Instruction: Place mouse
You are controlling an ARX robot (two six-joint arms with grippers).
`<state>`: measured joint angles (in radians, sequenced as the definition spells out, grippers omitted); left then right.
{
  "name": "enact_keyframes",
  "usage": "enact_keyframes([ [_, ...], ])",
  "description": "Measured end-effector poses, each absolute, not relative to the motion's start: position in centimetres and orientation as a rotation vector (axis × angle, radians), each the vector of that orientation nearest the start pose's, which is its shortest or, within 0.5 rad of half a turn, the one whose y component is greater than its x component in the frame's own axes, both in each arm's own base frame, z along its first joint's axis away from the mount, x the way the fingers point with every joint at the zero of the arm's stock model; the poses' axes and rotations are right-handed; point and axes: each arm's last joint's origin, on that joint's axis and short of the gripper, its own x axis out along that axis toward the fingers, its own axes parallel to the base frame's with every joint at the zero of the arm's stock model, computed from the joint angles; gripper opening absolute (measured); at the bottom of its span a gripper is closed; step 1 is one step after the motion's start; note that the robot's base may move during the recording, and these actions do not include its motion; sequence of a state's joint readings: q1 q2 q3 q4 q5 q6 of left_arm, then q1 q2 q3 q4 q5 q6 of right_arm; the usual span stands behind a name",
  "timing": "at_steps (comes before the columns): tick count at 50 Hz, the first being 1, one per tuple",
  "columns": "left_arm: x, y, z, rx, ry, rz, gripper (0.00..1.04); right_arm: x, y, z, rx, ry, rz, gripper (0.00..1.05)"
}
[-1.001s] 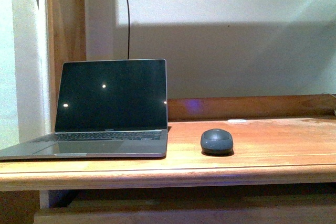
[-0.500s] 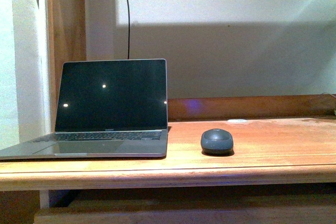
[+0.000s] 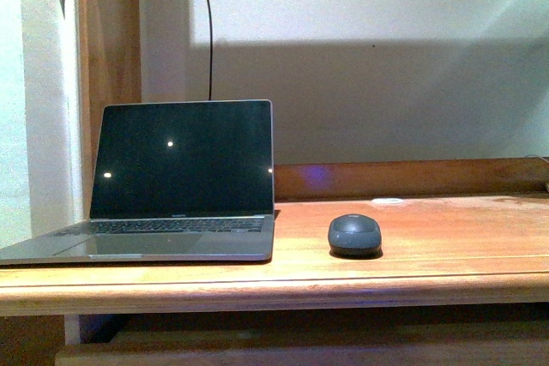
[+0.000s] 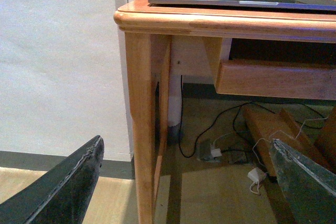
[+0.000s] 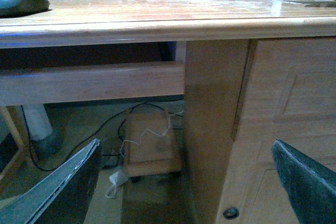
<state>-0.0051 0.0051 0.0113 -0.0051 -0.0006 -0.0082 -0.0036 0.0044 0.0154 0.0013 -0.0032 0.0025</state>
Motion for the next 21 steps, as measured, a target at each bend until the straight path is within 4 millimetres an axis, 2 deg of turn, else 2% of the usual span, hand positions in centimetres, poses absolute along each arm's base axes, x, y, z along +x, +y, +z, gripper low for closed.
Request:
enact_keyframes([
  [21,9.73,-0.05,16.64,-0.008,-0.001,-0.005,0.97,9.7,-0.03,16.86,0.002,-0.012,0.0,0.97],
])
